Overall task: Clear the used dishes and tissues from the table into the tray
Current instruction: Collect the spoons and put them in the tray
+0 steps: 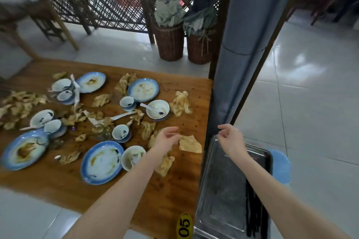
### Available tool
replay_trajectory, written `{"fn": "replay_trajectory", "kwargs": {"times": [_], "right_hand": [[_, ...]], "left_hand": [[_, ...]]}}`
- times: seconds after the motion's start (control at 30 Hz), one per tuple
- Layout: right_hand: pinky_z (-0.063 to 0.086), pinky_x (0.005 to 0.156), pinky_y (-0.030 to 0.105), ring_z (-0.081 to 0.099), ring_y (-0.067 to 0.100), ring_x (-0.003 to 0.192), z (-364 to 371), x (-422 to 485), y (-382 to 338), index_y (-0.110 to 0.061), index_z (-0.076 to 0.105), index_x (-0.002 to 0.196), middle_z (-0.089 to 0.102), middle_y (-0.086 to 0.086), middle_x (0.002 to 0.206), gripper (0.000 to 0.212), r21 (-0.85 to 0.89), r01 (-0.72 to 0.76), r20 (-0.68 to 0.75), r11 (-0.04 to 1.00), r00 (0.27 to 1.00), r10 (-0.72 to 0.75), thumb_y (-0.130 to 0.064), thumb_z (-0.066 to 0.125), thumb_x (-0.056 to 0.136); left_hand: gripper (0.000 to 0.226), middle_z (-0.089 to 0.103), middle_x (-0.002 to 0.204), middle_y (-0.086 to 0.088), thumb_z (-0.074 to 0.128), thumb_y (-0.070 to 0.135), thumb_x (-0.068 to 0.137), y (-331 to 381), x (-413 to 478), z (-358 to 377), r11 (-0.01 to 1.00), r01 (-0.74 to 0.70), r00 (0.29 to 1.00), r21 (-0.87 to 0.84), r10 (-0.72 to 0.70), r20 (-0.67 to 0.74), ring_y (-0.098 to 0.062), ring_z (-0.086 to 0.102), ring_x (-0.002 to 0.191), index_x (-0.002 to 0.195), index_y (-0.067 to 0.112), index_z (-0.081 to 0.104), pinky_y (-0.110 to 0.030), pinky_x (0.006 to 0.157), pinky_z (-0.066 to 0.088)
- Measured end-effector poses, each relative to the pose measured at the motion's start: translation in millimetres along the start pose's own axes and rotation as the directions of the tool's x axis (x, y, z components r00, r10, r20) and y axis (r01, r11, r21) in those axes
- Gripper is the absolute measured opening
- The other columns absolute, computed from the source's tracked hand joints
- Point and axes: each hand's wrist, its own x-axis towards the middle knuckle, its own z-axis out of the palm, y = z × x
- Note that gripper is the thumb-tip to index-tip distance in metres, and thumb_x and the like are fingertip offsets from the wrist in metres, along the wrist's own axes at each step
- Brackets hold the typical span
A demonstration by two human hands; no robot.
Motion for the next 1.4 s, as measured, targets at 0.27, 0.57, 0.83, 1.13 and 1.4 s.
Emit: {"fn": "replay_trajectory", "kwargs": {"times": [0.27, 0.57, 0.83, 1.13, 1.4], "right_hand": [[0.046, 0.068, 0.021, 0.057, 0.007, 0.085, 80.9, 13.1, -85.9, -0.025, 0.058, 0.115, 0.061, -0.007, 0.097, 0.028, -0.081, 0.133, 0.11, 0.988, 0.986, -0.124, -0.017, 0.059, 0.088], [0.049, 0.072, 0.026, 0.059, 0.013, 0.089, 184.2, -26.8, -110.0, -0.023, 0.059, 0.111, 0.062, -0.007, 0.097, 0.024, -0.164, 0.056, 0.25, 0.985, 0.968, -0.013, -0.017, 0.058, 0.088], [0.041, 0.053, 0.026, 0.056, 0.011, 0.066, 230.0, -88.0, -95.6, -0.026, 0.051, 0.093, 0.057, -0.01, 0.075, 0.016, -0.396, -0.011, 0.278, 0.918, 0.952, 0.131, -0.037, 0.06, 0.086], [0.042, 0.035, 0.018, 0.064, 0.013, 0.056, 242.7, -117.7, -109.5, -0.027, 0.051, 0.1, 0.061, 0.003, 0.101, 0.026, -0.203, -0.204, 0.374, 0.958, 0.888, 0.268, -0.02, 0.069, 0.083], [0.058, 0.06, 0.026, 0.068, 0.016, 0.072, 253.5, -133.5, -116.2, -0.013, 0.063, 0.113, 0.063, 0.008, 0.104, 0.027, 0.009, -0.318, 0.308, 0.948, 0.903, 0.3, -0.004, 0.059, 0.088]], "left_hand": [[0.027, 0.064, 0.103, -0.004, 0.059, 0.016, 0.093, -12.9, 4.0, -125.7, 0.995, -0.08, 0.983, -0.052, 0.07, -0.17, -0.02, 0.063, 0.09, 0.119, 0.018, 0.061, -0.027, 0.069, 0.047], [0.029, 0.063, 0.11, -0.003, 0.059, 0.02, 0.094, -44.8, 15.3, -218.2, 0.997, -0.017, 0.983, -0.069, 0.004, -0.182, -0.013, 0.063, 0.092, 0.123, 0.021, 0.058, -0.029, 0.075, 0.048], [0.03, 0.062, 0.115, -0.004, 0.059, 0.021, 0.094, -71.7, 9.4, -257.7, 0.995, 0.016, 0.984, -0.094, -0.033, -0.173, -0.014, 0.063, 0.093, 0.124, 0.021, 0.056, -0.035, 0.083, 0.047], [0.03, 0.063, 0.113, -0.007, 0.06, 0.019, 0.093, -96.8, -24.4, -271.4, 0.995, 0.026, 0.975, -0.095, -0.047, -0.219, -0.02, 0.064, 0.094, 0.122, 0.017, 0.057, -0.033, 0.077, 0.047], [0.026, 0.054, 0.13, -0.005, 0.061, 0.019, 0.092, -126.6, -56.8, -293.8, 0.99, 0.048, 0.954, -0.136, -0.086, -0.288, -0.016, 0.064, 0.095, 0.118, 0.02, 0.06, -0.031, 0.076, 0.053]]}}
